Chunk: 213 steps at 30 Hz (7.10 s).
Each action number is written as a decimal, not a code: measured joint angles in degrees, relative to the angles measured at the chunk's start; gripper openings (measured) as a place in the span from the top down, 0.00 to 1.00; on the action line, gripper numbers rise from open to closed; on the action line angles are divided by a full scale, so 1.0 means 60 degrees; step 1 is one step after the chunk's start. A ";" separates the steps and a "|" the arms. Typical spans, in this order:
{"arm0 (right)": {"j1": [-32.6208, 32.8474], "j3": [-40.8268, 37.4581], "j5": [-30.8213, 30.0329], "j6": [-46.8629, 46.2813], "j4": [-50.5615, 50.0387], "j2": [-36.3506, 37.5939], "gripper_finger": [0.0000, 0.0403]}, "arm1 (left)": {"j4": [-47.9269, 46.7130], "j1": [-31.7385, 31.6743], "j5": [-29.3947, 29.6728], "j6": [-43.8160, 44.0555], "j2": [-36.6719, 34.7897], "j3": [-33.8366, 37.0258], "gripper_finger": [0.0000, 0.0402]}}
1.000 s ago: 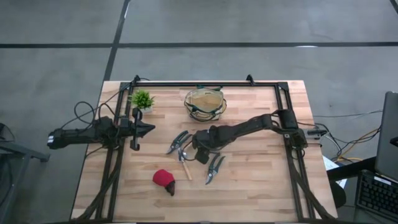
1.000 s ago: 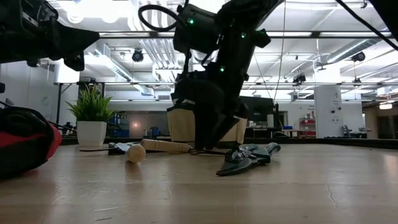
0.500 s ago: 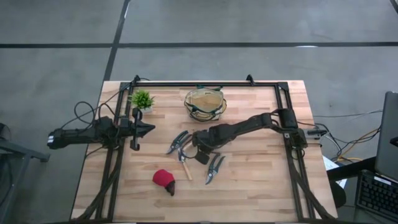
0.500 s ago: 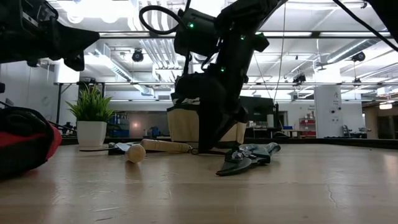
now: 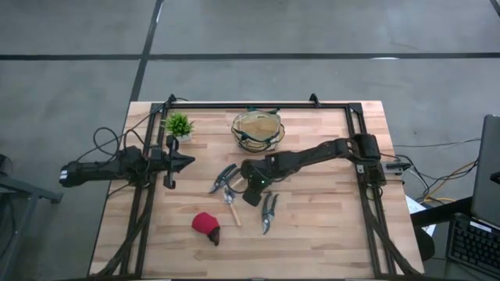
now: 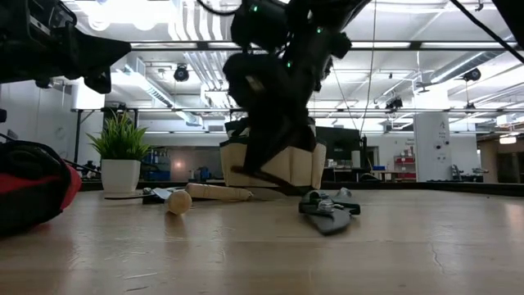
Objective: Pick & Place Garden tools in Gardening bag
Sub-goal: Put the bottom green shear scissors into the brown gardening bag
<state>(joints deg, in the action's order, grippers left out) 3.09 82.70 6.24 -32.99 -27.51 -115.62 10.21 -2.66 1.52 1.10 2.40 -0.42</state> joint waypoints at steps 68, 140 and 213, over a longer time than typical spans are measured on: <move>0.0077 0.0644 0.0244 0.2420 0.1831 0.0712 0.72 | -0.0005 -0.0003 0.0003 0.0000 0.0002 0.0002 0.98; 0.0011 0.5754 0.0727 0.4288 -0.1688 -0.4272 0.98 | -0.0217 0.0000 0.0004 0.0000 0.0075 -0.0002 0.98; -0.0956 0.5174 0.1459 0.2726 0.1101 -0.3487 0.76 | -0.0377 0.0002 0.0004 0.0000 0.0082 0.0001 0.98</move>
<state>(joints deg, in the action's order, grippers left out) -2.64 113.74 14.99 -16.64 -20.91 -136.54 7.94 -2.64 1.54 1.10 2.90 -0.41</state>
